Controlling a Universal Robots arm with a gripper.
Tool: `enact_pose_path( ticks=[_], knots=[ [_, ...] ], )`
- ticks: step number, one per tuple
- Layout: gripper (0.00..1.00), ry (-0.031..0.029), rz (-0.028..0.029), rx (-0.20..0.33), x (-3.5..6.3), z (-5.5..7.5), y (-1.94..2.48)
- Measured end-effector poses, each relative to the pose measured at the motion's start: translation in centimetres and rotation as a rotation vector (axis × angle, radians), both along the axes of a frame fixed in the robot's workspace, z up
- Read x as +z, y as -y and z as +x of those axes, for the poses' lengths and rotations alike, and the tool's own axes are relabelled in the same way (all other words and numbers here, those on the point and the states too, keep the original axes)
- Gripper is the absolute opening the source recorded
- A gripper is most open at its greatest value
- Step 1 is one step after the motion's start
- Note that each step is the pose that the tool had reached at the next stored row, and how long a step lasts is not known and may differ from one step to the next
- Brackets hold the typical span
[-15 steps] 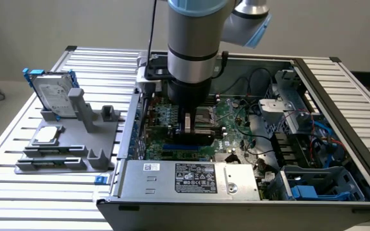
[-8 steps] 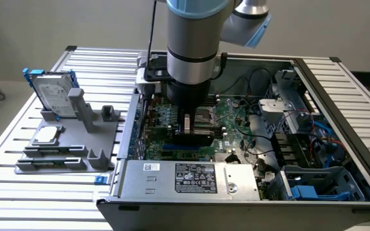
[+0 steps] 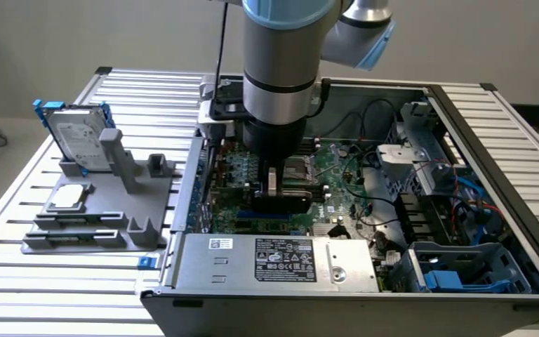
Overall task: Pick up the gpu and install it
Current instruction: 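Insert the gpu into the slot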
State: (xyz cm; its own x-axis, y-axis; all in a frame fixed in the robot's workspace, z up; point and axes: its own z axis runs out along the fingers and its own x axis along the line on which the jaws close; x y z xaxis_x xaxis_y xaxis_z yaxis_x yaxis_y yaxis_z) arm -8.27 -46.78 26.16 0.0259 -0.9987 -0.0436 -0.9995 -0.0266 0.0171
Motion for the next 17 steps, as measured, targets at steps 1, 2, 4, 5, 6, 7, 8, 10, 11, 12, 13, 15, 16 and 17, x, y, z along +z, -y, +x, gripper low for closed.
enact_pose_path(
  ticks=[1,2,4,5,6,7,8,10,11,12,13,15,16,17],
  knots=[
    [0.27,-0.001,0.0001,0.0,-0.01,0.0,0.0],
    [0.27,-0.0024,0.0002,0.0,0.0,-0.01,0.0],
    [0.27,-0.0057,0.0004,0.0,0.13,0.0,0.0],
    [0.27,-0.0073,0.0003,0.0,0.21,0.0,0.0],
    [0.27,-0.0089,0.0004,0.0,0.25,0.0,-0.01],
    [0.27,-0.0098,0.0004,0.0,0.25,0.0,-0.01],
    [0.27,-0.0102,0.0004,0.0,0.26,0.0,0.0],
    [0.27,-0.011,0.0002,0.0,0.25,0.0,0.01],
    [0.27,-0.0115,0.0002,0.0,0.23,0.0,0.02],
    [0.27,-0.0122,0.0002,0.0,0.2,0.0,0.03],
    [0.27,-0.0129,0.0002,0.0,0.16,0.0,0.03],
    [0.27,-0.0142,0.0003,0.0,0.07,0.0,0.04],
    [0.27,-0.0149,0.0003,0.0,0.02,0.0,0.04],
    [0.27,-0.0159,0.0001,0.0,-0.02,0.0,0.06]
  ],
)
